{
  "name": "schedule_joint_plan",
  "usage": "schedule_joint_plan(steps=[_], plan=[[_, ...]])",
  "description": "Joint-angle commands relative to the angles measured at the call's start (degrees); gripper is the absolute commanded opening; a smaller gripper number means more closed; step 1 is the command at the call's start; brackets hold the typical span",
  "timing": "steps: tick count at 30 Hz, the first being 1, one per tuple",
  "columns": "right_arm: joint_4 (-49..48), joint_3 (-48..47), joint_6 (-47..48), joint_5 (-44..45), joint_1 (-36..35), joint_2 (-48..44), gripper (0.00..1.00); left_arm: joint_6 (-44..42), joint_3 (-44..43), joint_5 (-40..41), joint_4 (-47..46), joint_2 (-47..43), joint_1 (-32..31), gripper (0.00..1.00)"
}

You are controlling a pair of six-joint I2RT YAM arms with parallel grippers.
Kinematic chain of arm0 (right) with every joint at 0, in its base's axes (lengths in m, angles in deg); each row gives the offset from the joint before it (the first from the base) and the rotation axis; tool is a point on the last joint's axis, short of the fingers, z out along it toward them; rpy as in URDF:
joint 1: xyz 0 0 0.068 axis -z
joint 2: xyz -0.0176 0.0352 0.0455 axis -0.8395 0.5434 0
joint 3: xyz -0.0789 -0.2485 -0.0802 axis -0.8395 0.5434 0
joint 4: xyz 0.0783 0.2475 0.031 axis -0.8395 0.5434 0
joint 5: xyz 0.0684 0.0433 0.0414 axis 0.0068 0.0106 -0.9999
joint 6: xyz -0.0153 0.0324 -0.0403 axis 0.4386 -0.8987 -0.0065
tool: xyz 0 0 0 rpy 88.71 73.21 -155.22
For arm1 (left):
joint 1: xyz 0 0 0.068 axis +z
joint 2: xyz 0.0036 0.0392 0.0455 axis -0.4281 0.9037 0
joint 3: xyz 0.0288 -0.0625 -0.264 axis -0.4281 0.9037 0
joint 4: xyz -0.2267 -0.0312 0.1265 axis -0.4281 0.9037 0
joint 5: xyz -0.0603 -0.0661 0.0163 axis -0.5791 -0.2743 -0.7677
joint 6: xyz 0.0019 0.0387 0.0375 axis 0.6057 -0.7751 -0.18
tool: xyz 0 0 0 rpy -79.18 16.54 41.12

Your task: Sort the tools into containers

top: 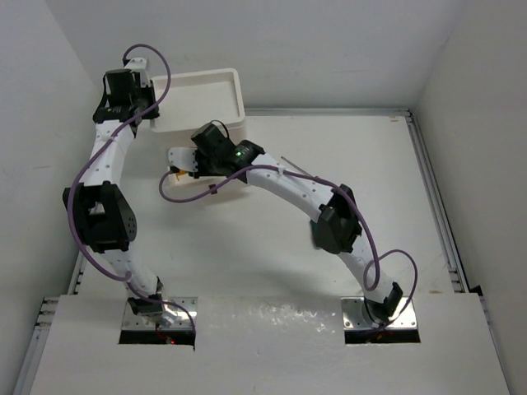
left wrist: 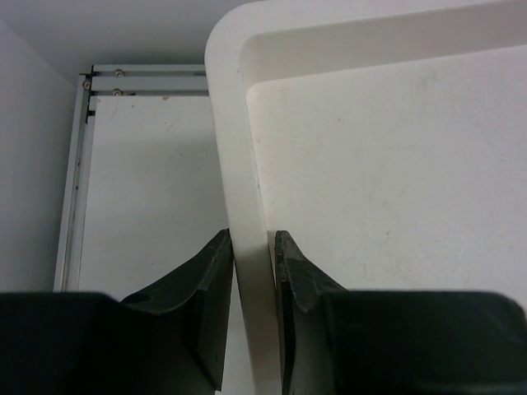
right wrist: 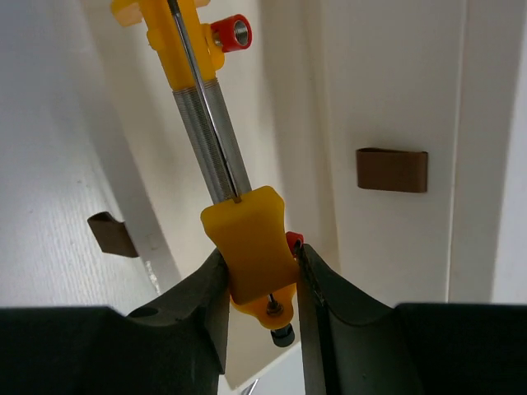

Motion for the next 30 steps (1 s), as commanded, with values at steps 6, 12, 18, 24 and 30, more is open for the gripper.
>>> schedule_joint_plan(steps=[6, 12, 18, 24, 30], plan=[[-11.25, 3.43, -3.92, -1.05, 1.07, -3.77, 0.00, -1.34, 1.49, -0.50, 7.76, 0.43, -0.02, 0.00], [-10.20, -0.26, -4.27, -0.61, 2.82, 2.55, 0.00, -1.43, 2.10, -0.85, 7.94, 0.43, -0.02, 0.00], [-7.48, 1.15, -6.03, -0.08, 3.53, 5.46, 0.00, -1.60, 3.25, -0.67, 7.23, -0.45, -0.02, 0.00], [-9.40, 2.90, -7.79, 0.62, 3.62, 3.97, 0.16, -0.99, 2.81, -1.20, 7.32, -0.10, -0.02, 0.00], [-13.18, 5.54, -8.76, 0.01, 3.88, 1.24, 0.45, -1.25, 3.34, -0.85, 7.15, -0.36, -0.02, 0.00]])
